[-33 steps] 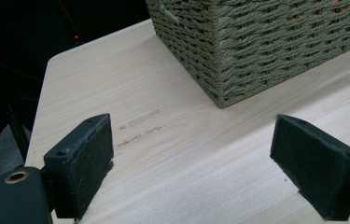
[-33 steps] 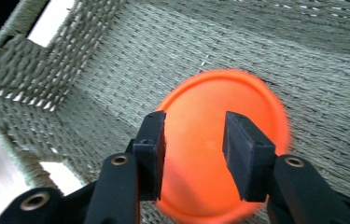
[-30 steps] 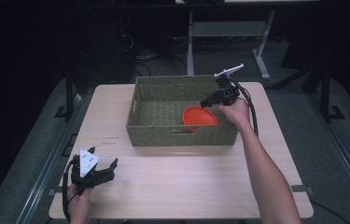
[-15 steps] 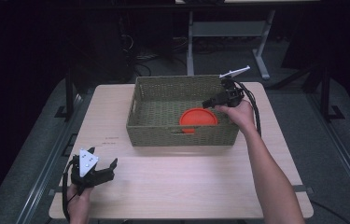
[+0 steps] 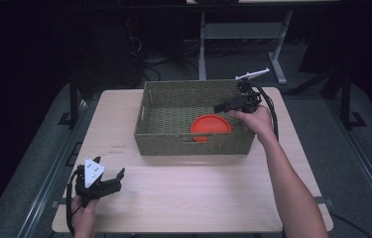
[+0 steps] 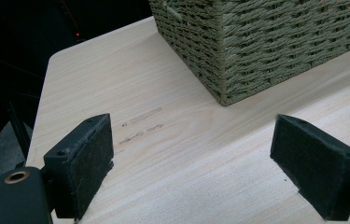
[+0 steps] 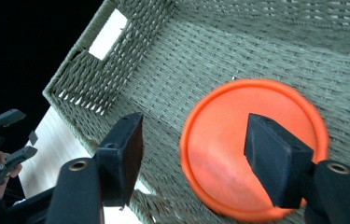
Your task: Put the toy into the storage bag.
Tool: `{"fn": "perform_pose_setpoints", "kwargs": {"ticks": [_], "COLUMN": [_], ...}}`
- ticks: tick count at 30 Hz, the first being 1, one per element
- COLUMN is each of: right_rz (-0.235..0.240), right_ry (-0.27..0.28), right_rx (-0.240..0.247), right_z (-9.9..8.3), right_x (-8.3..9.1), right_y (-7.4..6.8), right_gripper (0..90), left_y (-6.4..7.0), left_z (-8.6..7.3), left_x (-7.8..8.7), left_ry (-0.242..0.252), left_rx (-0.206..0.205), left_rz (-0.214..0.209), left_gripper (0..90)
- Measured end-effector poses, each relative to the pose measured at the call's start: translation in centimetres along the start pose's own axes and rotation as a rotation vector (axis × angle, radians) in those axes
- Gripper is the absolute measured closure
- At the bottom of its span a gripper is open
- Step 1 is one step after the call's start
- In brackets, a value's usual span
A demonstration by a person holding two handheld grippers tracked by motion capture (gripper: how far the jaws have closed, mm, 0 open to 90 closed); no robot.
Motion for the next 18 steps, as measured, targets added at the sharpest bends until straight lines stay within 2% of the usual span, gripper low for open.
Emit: {"fn": "perform_pose_setpoints", "kwargs": {"ticks": [7,18], "right_rz": [-0.015,0.001], "right_ry": [-0.022,0.005], "right_rx": [0.014,0.049], "right_z": [-0.4,-0.8], "right_x": [0.9,2.6], "right_y": [-0.3,-1.3], "right_gripper": [35.4,33.9], "left_y": [0.0,0.0], "left_z": [0.0,0.0], "left_x": [-0.1,0.0], "left_ry": [-0.006,-0.005], "left_rx": [0.002,0.001], "left_rz": [-0.001,-0.002], "left_gripper": [12.8,12.7]}}
Point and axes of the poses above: each handheld gripper's, and its own axes: x roughly backward along the jaws, z roughly out of its top, y roughly to its right, the point moved 3 cm from there along -x, roughly forward along the jaws, and after that the axes turned 10 degrees about x, right-handed, at the moved point
